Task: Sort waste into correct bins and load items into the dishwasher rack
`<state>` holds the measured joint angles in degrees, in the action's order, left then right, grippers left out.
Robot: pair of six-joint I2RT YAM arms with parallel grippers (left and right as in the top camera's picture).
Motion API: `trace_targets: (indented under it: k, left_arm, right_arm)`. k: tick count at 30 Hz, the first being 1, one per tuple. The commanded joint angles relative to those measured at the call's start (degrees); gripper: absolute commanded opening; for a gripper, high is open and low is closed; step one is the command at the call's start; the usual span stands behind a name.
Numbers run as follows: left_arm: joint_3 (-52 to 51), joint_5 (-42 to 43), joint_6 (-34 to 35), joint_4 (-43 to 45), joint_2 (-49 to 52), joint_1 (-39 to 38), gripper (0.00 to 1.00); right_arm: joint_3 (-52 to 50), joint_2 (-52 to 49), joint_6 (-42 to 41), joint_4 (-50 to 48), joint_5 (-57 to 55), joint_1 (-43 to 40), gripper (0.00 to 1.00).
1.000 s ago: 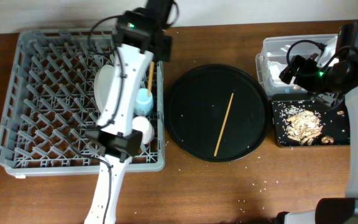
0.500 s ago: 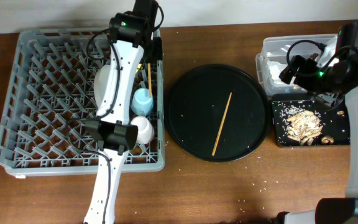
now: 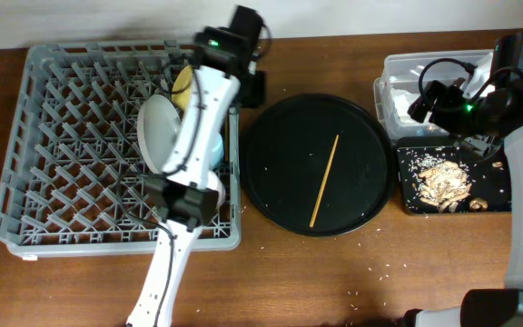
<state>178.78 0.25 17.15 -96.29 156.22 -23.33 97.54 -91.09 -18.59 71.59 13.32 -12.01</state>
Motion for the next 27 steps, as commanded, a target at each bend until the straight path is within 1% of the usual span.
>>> trace_targets:
  k: [1,2,4,7,9,13,17,20,21,23,24,26,27]
  left_arm:
    - [-1.79,-2.58,-0.07,1.51,-1.07,-9.07,0.33]
    - [-3.67,-3.72,-0.04,3.96,-0.57,-11.98,0.33]
    - [-10.40,-3.39,0.07,8.90,-0.33,-16.39,0.33]
    - [-20.98,-2.56,0.20,15.06,-0.33,-20.20,0.33]
    - [-25.31,-2.56,0.20,18.01,-0.33,-21.73,0.33]
    - [-26.99,-3.04,0.09,19.54,-0.17,-24.02,0.34]
    - [-27.04,-3.04,-0.07,19.17,3.65,-24.13,0.34]
    - [-27.04,-3.02,-0.07,19.34,4.11,-24.13,0.33]
    - [-27.04,-3.02,-0.07,19.43,4.11,-24.13,0.28]
    - [-27.04,-3.04,-0.07,19.39,4.11,-24.13,0.04]
    - [-27.04,-3.02,-0.07,19.41,4.11,-24.13,0.01]
    - [-25.42,-3.04,-0.09,18.36,4.04,-23.87,0.01]
    - [-21.73,-3.04,-0.09,15.91,4.04,-23.06,0.01]
  right_arm:
    - [-0.26,-0.28,0.37,0.00,-0.52,0.02,0.98]
    - [-0.26,-0.28,0.37,0.00,-0.52,0.02,0.99]
    - [-0.26,-0.28,0.37,0.00,-0.52,0.02,0.98]
    - [-0.26,-0.28,0.37,0.00,-0.52,0.02,0.98]
    - [-0.26,-0.28,0.37,0.00,-0.52,0.02,0.98]
    - [-0.26,-0.28,0.37,0.00,-0.52,0.02,0.98]
    - [-0.26,-0.28,0.37,0.00,-0.52,0.02,0.99]
    - [-0.26,-0.28,0.37,0.00,-0.52,0.02,0.98]
    - [-0.26,-0.28,0.37,0.00,-0.52,0.02,0.99]
    - [-0.26,-0.28,0.37,0.00,-0.52,0.02,0.98]
    - [-0.26,-0.28,0.37,0.00,-0.52,0.02,0.99]
    - [-0.26,-0.28,0.37,0.00,-0.52,0.02,0.98]
    - [-0.26,-0.28,0.37,0.00,-0.52,0.02,0.99]
